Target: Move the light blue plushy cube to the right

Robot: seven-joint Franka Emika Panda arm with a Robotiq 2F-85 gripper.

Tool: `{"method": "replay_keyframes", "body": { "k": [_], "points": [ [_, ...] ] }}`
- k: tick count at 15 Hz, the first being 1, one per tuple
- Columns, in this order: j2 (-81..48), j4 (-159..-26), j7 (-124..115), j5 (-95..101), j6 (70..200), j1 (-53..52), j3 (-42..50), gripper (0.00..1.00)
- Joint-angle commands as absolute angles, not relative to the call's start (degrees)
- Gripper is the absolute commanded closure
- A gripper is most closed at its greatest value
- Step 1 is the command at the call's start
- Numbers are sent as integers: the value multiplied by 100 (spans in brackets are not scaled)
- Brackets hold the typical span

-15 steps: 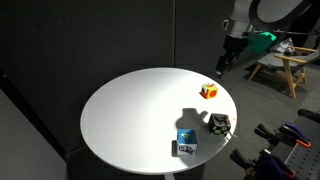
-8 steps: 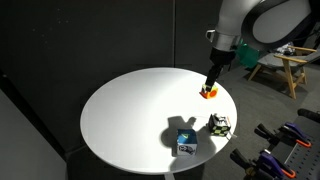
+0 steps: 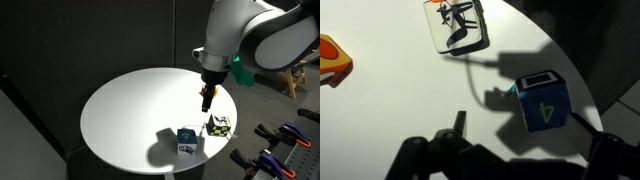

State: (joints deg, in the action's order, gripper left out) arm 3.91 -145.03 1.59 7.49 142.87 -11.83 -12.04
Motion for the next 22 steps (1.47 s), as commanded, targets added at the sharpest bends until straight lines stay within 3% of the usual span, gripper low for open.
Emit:
{"method": "replay_keyframes", "body": {
  "k": [1,22],
  "points": [
    [307,-14546,376,810,14289,-1327,-1326,0],
    [-145,-14453,984,767,14363,-1508,-1457,0]
  ]
}}
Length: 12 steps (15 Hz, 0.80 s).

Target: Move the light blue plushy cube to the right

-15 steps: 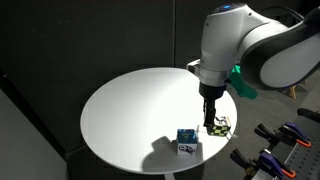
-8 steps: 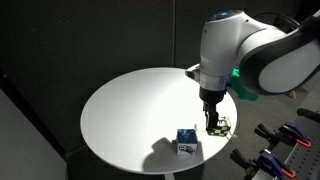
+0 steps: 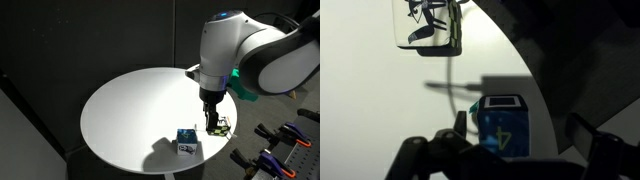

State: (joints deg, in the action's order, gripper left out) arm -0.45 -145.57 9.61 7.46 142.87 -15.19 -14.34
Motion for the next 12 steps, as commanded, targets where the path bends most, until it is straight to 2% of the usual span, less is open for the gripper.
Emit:
{"method": "replay_keyframes", "body": {
  "k": [1,12],
  "points": [
    [-207,-14405,993,792,14384,-1515,-1464,0],
    [-1323,-13567,758,1509,14670,-1635,-1422,0]
  ]
}}
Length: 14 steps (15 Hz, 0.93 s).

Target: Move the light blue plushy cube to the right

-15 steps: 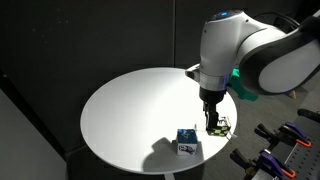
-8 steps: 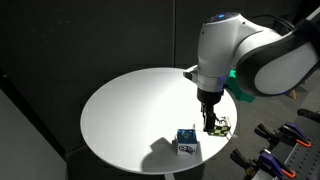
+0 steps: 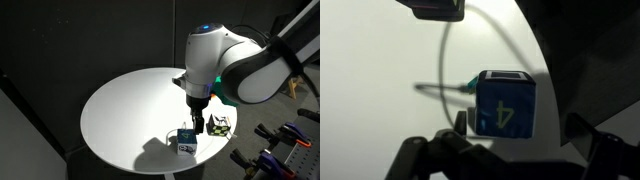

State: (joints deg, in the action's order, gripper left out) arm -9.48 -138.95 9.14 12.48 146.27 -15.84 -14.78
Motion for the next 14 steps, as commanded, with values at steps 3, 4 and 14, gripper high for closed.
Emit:
{"method": "replay_keyframes", "body": {
  "k": [3,4,14],
  "points": [
    [-1654,-13333,772,1536,14699,-1659,-1412,0],
    [-1749,-13273,793,1503,14719,-1662,-1422,0],
    [-2225,-13048,810,1498,14915,-1731,-1344,0]
  ]
}}
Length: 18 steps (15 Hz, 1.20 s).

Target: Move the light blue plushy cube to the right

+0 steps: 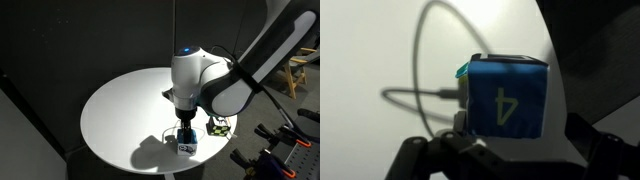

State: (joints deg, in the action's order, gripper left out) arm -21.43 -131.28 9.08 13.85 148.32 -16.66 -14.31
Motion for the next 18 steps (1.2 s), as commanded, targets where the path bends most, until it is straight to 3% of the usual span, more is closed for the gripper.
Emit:
{"method": "replay_keyframes", "body": {
  "k": [1,18],
  "points": [
    [-2242,-13057,812,1503,14946,-1731,-1333,0],
    [-2573,-13075,836,1532,15047,-1758,-1235,0]
  ]
}}
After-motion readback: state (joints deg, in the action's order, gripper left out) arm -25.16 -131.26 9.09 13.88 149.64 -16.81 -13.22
